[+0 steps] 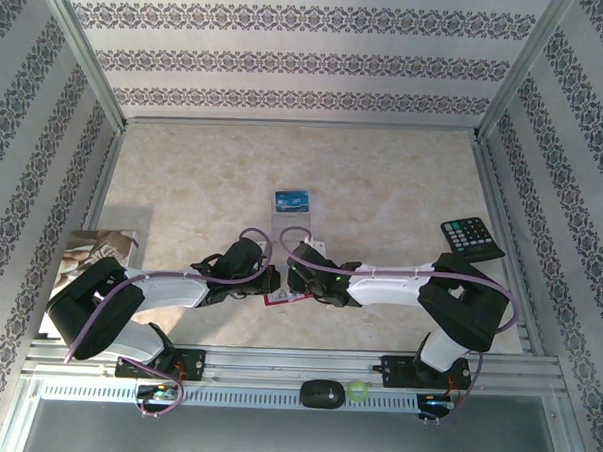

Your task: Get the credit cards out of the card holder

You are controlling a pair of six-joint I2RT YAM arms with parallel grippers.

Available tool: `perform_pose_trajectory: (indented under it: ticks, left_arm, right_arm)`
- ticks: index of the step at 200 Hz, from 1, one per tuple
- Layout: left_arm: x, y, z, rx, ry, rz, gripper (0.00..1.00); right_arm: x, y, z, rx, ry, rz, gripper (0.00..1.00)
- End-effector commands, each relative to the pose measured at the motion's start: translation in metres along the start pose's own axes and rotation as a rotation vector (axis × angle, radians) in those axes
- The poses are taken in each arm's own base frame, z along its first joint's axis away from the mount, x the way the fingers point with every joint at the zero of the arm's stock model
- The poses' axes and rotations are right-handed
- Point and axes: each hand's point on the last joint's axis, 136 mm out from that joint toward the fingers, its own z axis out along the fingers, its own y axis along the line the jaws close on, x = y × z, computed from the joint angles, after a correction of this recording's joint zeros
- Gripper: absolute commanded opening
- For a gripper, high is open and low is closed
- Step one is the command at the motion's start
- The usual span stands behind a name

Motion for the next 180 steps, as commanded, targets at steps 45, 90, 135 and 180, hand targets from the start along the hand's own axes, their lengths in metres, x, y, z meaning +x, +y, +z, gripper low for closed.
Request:
perform_pose_trajectory:
  ticks: [45, 90, 135, 180]
  left_arm:
    - [0.017, 0.025, 0.000, -0.126, 0.077, 0.045, 0.00]
    - [0.007, 0.012, -0.003, -0.095, 0.059, 0.084, 0.00]
    - [0.005, 0.007, -0.002, -0.073, 0.055, 0.068, 0.00]
    - [0.007, 0.008, 0.001, -0.065, 0.054, 0.050, 0.00]
  right_arm:
    - [0.007, -0.087, -0.039, 0.276, -0.040, 0.070, 0.43]
    - [-0.033, -0.001, -0.088, -0.126, -0.109, -0.129, 0.44]
    - [-0.026, 0.052, -0.060, -0.275, 0.042, -0.136, 0.30]
    - [0.001, 0.010, -0.028, -0.145, 0.122, -0.008, 0.22]
